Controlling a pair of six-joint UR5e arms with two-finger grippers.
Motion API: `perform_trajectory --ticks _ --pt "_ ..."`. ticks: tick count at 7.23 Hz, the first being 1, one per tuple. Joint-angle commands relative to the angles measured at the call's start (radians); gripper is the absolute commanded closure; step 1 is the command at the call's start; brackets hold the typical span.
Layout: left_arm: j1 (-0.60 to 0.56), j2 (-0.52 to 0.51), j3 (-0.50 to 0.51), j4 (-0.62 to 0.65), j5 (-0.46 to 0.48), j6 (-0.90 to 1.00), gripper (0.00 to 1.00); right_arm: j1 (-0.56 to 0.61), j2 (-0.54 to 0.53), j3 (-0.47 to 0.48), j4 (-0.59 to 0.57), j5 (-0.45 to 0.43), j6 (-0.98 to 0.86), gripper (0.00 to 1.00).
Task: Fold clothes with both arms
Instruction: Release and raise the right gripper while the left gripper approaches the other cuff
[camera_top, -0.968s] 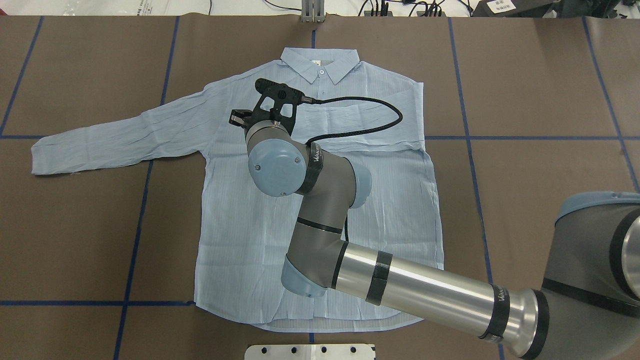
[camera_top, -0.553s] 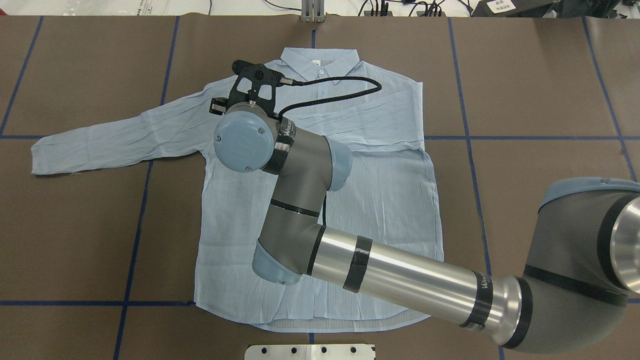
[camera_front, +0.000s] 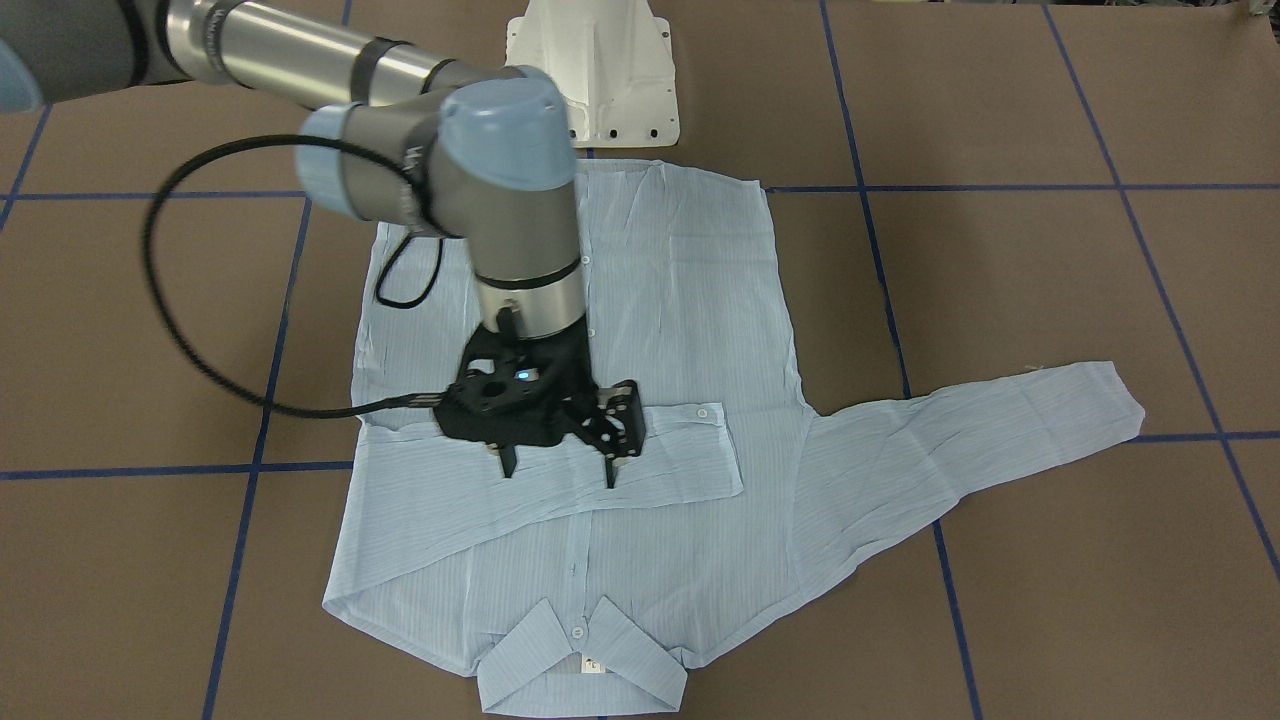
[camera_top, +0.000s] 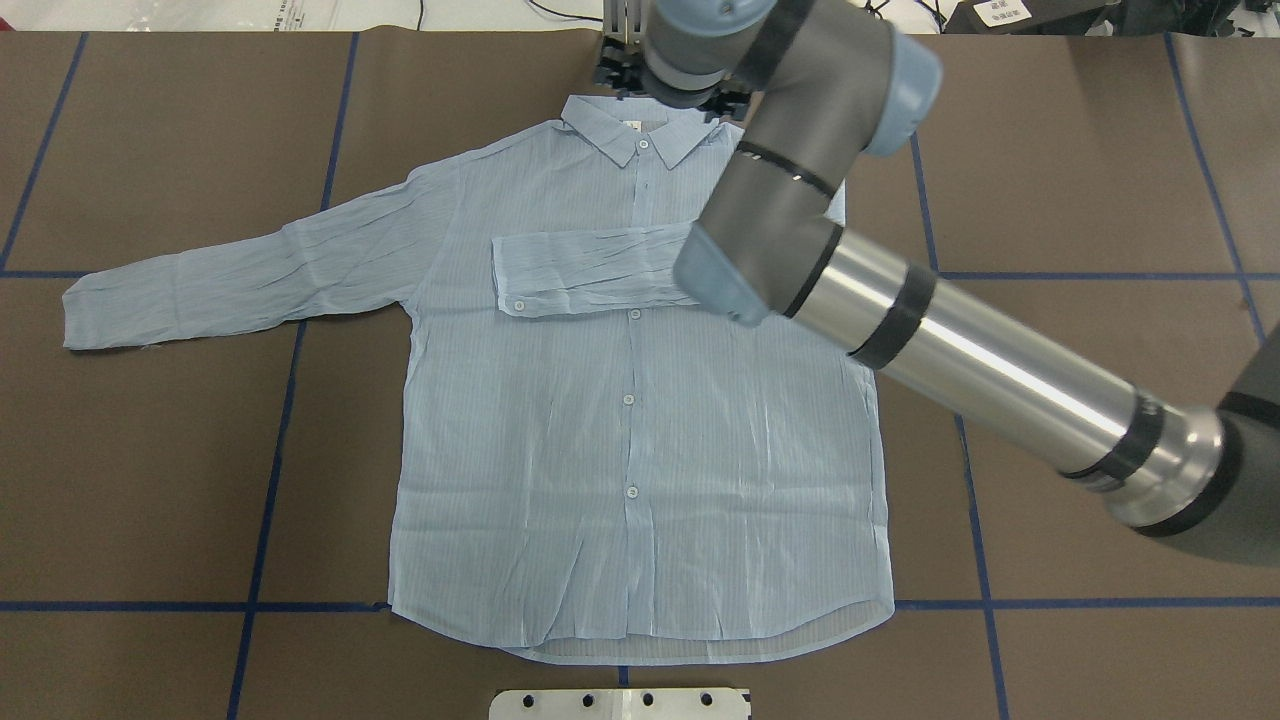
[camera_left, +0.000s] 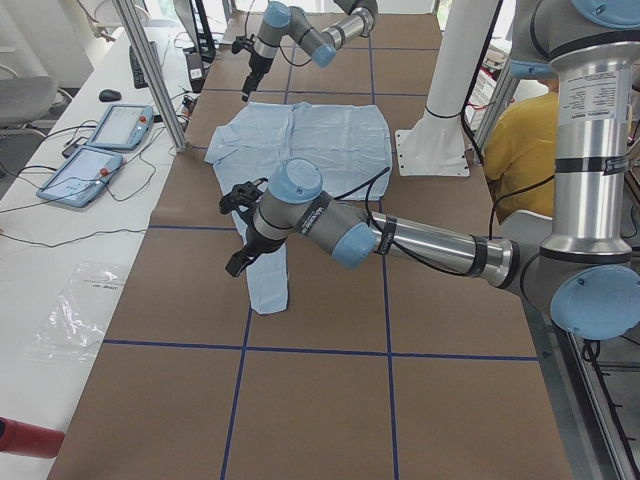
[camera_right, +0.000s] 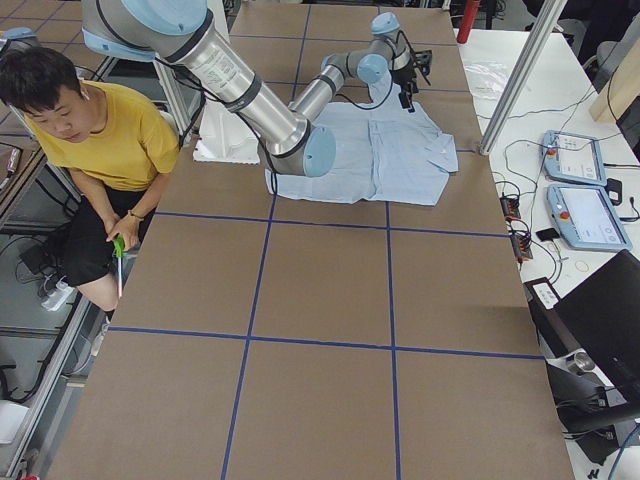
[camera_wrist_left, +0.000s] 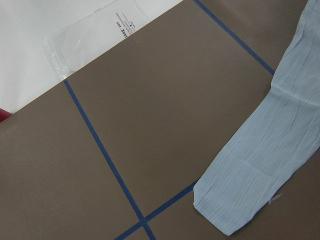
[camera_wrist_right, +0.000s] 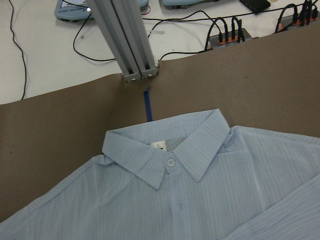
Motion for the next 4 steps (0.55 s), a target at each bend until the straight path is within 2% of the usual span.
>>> perform_trajectory --ticks 1,2,3,4 --pt "0.068 0.025 0.109 -0.198 0.001 -0.192 0.0 0.253 -0.282 0.187 -0.008 0.307 -0.347 0.0" --pt "0.128 0.03 0.23 -0.456 0.016 -0.4 0.0 0.316 -0.386 0.237 -0.002 0.373 -0.478 0.0" --pt "0.192 0.029 0.368 -0.711 0.072 -0.582 0.02 0.366 -0.46 0.265 0.003 0.406 -0.574 0.0" --pt "0.284 0.027 0.445 -0.848 0.168 -0.698 0.02 0.413 -0.532 0.283 0.006 0.447 -0.646 0.0"
